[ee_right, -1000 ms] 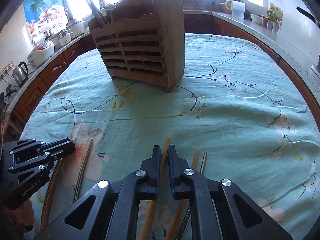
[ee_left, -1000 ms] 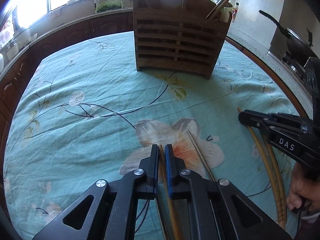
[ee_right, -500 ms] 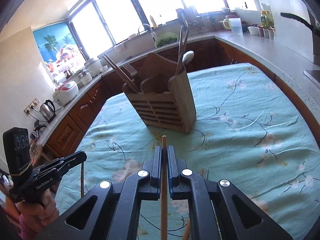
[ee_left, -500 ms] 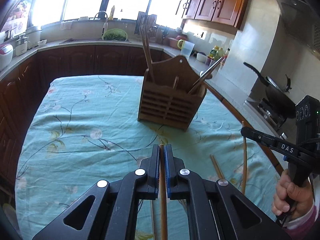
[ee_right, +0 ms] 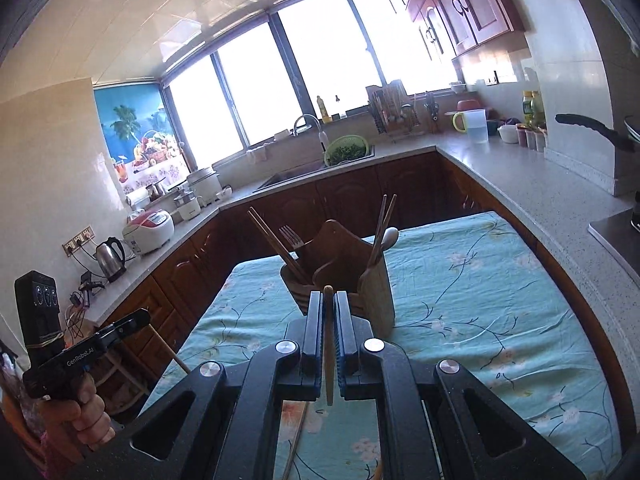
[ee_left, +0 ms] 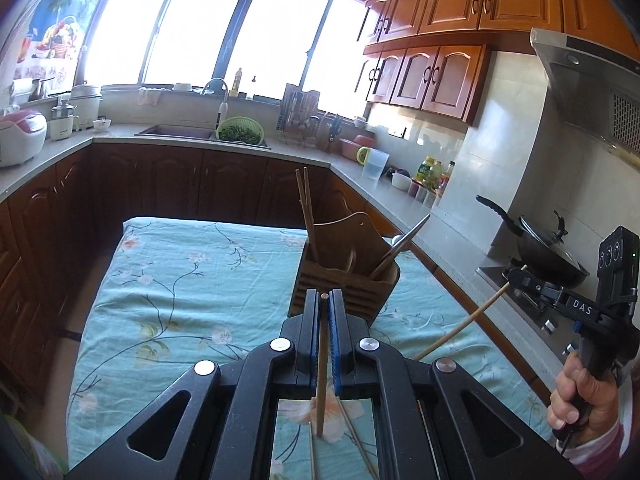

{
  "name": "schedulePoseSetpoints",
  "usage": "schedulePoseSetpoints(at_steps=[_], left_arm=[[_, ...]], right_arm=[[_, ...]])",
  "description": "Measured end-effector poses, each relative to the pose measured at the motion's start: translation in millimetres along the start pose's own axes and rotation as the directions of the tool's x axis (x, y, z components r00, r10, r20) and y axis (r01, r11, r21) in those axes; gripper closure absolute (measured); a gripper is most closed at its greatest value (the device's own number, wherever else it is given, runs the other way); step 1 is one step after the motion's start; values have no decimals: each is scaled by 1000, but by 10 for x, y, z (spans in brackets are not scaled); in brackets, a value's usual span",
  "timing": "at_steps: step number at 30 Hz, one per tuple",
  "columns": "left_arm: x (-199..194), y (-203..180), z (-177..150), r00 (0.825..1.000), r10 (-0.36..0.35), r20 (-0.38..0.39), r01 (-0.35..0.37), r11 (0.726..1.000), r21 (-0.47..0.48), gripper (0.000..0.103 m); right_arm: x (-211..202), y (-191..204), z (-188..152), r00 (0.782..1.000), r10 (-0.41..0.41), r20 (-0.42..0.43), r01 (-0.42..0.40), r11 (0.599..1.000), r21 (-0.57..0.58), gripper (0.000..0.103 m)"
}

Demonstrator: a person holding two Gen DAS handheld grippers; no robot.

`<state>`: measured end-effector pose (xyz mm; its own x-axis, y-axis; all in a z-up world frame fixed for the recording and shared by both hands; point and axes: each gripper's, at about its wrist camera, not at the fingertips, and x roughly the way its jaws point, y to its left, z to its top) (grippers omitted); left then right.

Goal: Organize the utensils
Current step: 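Lift both bamboo chopsticks and lower them into the wooden holder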

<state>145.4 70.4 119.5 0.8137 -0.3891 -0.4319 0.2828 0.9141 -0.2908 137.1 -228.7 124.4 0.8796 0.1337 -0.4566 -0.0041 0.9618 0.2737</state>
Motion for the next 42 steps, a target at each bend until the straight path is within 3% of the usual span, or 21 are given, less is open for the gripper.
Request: schedulePoseSetpoints(at_steps=[16, 22, 28, 35, 42], left_arm=[[197, 27, 210, 998, 2, 64, -2, 1000, 5, 100], [272, -30, 500, 990, -11, 143, 7, 1000, 28, 100], [421, -175, 866, 968, -22, 251, 5, 998, 65, 100], [976, -223, 1034, 953, 1, 303, -23, 997, 69, 100], [1703, -64, 893, 965, 37, 258, -41, 999, 9, 100]], right_arm=[[65, 33, 154, 1000, 7, 20, -7, 1000, -19, 98], [106, 57, 421, 997, 8, 75, -5, 999, -39, 98], [185, 66, 811, 987, 0, 164, 7, 999, -39, 98], [454, -21, 1139, 975, -30, 219, 34, 999, -16, 98], [825, -81, 982, 979, -67, 192, 75, 997, -33, 98]])
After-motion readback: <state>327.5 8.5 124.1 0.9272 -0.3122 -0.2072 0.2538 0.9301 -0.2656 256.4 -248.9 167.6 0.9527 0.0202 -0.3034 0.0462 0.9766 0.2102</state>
